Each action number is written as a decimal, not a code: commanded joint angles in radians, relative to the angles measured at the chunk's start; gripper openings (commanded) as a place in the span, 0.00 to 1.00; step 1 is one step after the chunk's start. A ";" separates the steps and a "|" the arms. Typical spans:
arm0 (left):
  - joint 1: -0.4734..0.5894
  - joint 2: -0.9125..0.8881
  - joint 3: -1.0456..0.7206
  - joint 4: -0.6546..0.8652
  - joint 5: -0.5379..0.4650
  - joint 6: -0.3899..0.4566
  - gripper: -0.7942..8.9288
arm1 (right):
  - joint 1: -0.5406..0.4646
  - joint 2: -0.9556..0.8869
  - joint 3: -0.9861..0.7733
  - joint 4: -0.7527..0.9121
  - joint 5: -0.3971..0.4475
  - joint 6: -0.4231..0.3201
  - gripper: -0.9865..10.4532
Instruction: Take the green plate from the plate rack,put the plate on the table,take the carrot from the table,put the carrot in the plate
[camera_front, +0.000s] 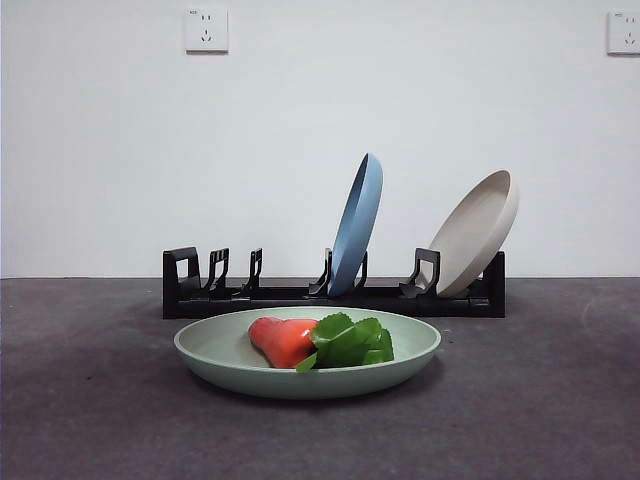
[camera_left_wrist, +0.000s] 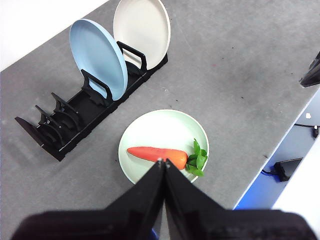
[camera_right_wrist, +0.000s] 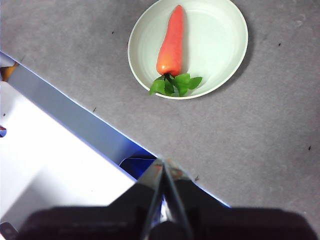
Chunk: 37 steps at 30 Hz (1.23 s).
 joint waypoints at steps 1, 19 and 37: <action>-0.002 -0.002 -0.004 0.002 -0.005 -0.006 0.08 | 0.001 -0.003 -0.005 0.006 0.002 -0.005 0.09; 0.016 -0.005 -0.005 0.006 -0.016 0.047 0.08 | 0.002 -0.005 -0.005 0.006 0.002 -0.005 0.09; 0.800 -0.438 -0.525 0.745 0.227 0.284 0.08 | 0.002 -0.005 -0.005 0.006 0.002 -0.005 0.09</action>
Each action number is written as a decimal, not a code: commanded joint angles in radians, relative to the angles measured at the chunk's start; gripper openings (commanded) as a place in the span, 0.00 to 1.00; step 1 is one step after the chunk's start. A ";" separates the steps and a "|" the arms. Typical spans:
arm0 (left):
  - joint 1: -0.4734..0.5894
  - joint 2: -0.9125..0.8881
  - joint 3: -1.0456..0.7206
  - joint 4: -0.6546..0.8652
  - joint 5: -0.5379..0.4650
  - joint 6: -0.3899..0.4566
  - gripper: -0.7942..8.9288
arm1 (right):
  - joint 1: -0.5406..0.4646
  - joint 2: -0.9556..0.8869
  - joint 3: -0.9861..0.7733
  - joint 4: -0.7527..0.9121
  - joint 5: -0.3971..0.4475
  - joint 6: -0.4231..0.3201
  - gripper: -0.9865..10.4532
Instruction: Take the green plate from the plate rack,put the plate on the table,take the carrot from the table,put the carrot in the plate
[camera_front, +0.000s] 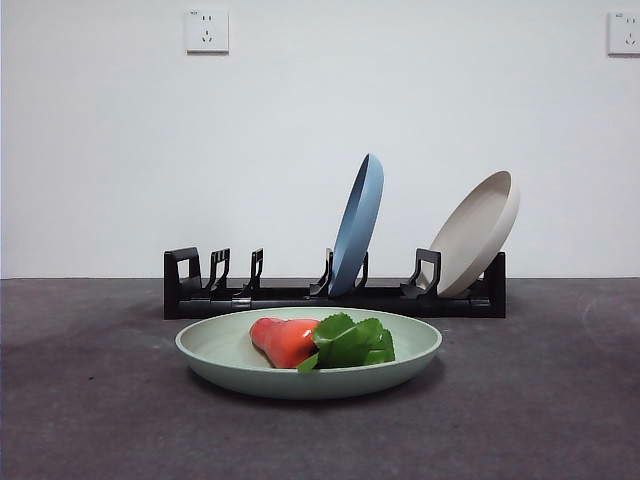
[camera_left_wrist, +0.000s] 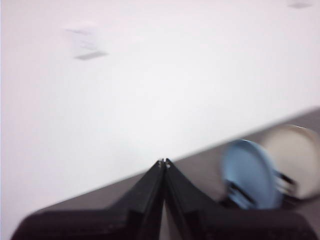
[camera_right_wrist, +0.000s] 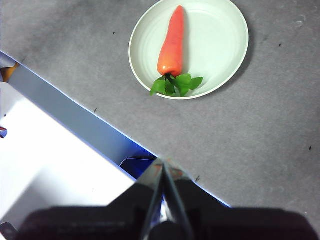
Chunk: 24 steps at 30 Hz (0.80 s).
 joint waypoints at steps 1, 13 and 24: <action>0.080 -0.097 -0.194 0.114 0.008 0.023 0.08 | 0.002 -0.002 -0.005 0.006 0.002 -0.005 0.09; 0.253 -0.454 -0.811 0.357 0.009 -0.084 0.08 | 0.002 -0.002 -0.005 0.006 0.002 -0.005 0.09; 0.268 -0.592 -1.085 0.360 0.010 -0.173 0.08 | 0.002 -0.002 -0.005 0.006 0.002 -0.005 0.09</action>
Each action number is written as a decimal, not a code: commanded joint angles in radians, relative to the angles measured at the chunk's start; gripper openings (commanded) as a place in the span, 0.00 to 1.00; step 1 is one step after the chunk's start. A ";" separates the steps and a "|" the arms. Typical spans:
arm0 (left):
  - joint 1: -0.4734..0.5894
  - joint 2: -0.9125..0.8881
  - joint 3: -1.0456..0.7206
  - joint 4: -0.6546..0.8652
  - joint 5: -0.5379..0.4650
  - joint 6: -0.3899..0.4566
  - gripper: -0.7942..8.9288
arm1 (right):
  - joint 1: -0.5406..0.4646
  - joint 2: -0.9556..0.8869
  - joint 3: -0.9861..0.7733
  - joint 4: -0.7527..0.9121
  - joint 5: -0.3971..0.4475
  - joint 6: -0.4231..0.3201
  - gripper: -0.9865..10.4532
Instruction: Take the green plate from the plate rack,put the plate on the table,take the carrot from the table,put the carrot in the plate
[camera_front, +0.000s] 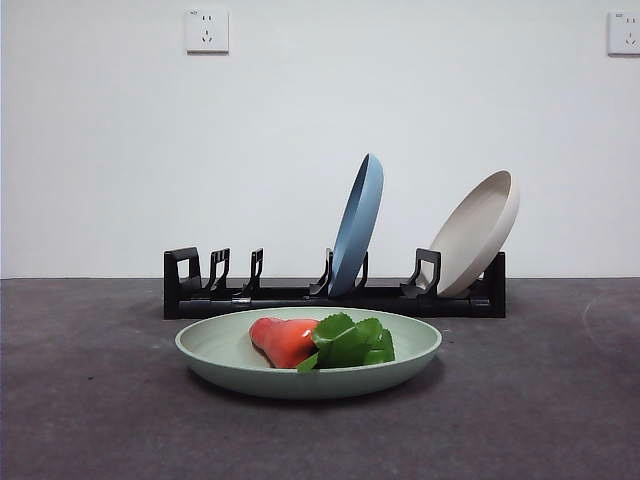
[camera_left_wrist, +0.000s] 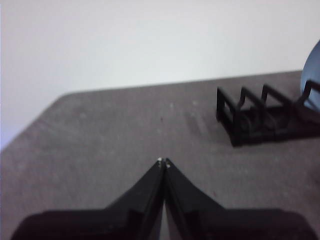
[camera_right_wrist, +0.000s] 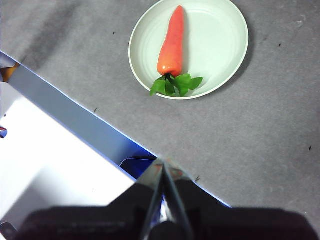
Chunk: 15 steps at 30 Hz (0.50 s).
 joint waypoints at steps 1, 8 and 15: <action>0.003 -0.016 -0.051 0.014 0.005 -0.045 0.08 | 0.001 -0.002 -0.005 0.006 0.002 -0.005 0.09; 0.003 -0.016 -0.073 -0.039 0.006 -0.058 0.08 | 0.001 -0.002 -0.005 0.006 0.002 -0.005 0.09; 0.003 -0.016 -0.073 -0.034 0.006 -0.058 0.08 | 0.001 -0.002 -0.005 0.006 0.002 -0.005 0.09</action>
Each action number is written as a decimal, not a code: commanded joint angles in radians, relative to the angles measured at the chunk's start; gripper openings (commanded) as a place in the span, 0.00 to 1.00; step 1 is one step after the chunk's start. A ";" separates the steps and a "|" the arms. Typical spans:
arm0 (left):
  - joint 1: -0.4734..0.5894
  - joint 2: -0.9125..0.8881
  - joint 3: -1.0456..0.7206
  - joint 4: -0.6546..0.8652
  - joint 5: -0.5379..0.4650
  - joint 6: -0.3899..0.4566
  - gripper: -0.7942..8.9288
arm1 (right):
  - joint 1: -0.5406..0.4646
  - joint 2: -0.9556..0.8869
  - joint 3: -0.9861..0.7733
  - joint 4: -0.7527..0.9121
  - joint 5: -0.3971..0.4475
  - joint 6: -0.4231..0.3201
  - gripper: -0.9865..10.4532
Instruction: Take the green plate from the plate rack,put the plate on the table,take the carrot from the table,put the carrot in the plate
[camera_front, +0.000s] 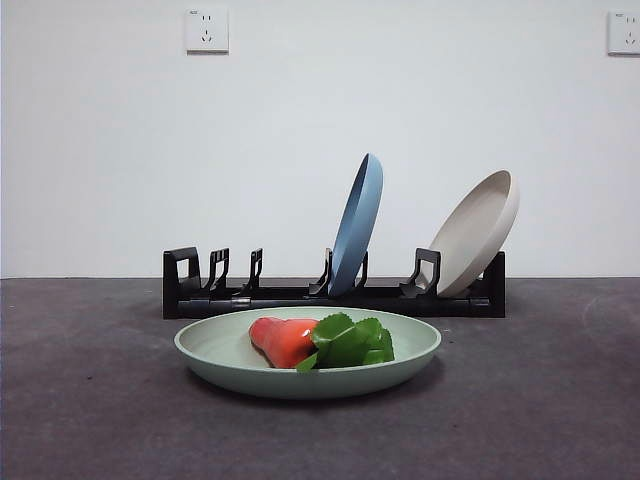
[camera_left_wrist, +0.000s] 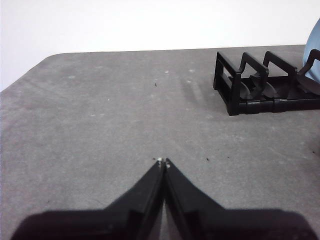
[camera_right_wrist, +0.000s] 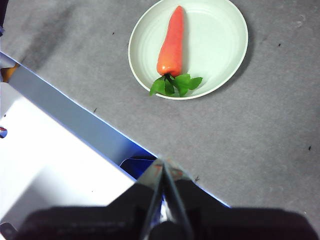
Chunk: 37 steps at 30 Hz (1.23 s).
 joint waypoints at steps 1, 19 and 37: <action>0.003 -0.003 -0.014 0.005 0.003 -0.006 0.08 | 0.001 -0.002 -0.005 0.006 0.002 -0.005 0.09; 0.003 -0.003 -0.014 0.005 0.003 -0.006 0.08 | 0.000 -0.003 -0.005 0.012 0.016 -0.051 0.09; 0.003 -0.003 -0.014 0.006 0.003 -0.006 0.08 | -0.731 -0.456 -0.503 0.632 -0.080 -0.211 0.09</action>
